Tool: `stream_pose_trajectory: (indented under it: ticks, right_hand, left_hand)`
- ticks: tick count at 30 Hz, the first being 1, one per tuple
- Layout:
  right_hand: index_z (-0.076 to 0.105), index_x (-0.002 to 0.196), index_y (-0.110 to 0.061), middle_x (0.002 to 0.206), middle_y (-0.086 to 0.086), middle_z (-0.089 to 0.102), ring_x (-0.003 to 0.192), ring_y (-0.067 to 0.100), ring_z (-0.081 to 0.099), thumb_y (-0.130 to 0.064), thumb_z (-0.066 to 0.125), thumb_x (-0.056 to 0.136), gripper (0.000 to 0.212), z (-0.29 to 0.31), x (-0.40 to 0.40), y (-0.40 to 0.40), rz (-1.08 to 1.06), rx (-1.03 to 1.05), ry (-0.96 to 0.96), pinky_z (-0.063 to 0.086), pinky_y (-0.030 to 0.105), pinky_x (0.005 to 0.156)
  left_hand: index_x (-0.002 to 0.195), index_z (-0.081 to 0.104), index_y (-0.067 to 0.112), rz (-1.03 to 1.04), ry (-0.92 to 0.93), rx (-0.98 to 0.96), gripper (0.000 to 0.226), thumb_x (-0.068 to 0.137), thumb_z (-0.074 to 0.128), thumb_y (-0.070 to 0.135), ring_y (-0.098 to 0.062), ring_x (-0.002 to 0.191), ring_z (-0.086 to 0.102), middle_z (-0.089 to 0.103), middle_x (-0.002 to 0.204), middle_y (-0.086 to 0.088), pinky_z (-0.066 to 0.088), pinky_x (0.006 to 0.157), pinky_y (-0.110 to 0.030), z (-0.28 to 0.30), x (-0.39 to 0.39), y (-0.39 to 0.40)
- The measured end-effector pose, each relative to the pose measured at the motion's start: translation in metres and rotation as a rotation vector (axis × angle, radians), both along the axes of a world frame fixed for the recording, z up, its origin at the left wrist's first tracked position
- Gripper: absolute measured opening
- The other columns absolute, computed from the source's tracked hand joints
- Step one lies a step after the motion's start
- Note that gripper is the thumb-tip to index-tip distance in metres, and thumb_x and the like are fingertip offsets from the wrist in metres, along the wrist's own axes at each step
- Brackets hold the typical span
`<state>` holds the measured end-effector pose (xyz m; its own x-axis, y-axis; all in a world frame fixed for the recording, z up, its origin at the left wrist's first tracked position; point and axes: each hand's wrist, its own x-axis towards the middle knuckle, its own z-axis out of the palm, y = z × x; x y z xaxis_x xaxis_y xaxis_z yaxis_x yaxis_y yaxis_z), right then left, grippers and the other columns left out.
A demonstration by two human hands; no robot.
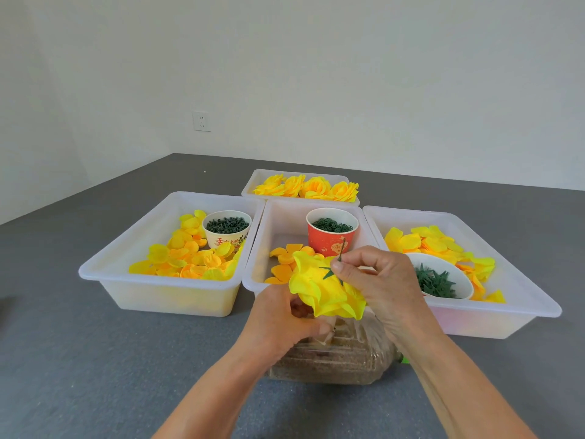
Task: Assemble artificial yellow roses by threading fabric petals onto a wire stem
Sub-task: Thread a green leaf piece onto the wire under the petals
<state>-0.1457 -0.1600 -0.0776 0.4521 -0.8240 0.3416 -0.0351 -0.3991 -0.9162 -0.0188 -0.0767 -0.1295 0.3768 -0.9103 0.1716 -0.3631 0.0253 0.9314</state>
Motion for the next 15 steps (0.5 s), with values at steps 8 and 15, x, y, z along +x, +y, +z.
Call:
stream_pose_trajectory:
  ticks: [8,15]
  right_hand:
    - [0.069,0.061,-0.03,0.059,-0.017,0.066,0.059,-0.008,0.057,-0.007,0.075,0.075,0.027,0.014,0.0,-0.007,0.01,-0.052,-0.01,0.045,0.008,0.059]
    - [0.068,0.057,-0.033,0.062,-0.017,0.068,0.063,-0.006,0.059,-0.009,0.076,0.073,0.03,0.01,0.002,-0.006,0.001,-0.036,-0.007,0.049,0.023,0.069]
  left_hand:
    - [0.081,0.072,0.015,0.054,0.12,-0.037,0.025,0.062,0.086,0.024,-0.02,0.073,0.062,0.071,0.082,-0.012,0.052,0.073,-0.035,0.003,-0.003,0.001]
    - [0.068,0.074,0.033,0.075,0.191,-0.133,0.019,0.07,0.079,0.016,0.0,0.065,0.06,0.073,0.072,0.008,0.05,0.063,-0.013,0.008,-0.009,-0.001]
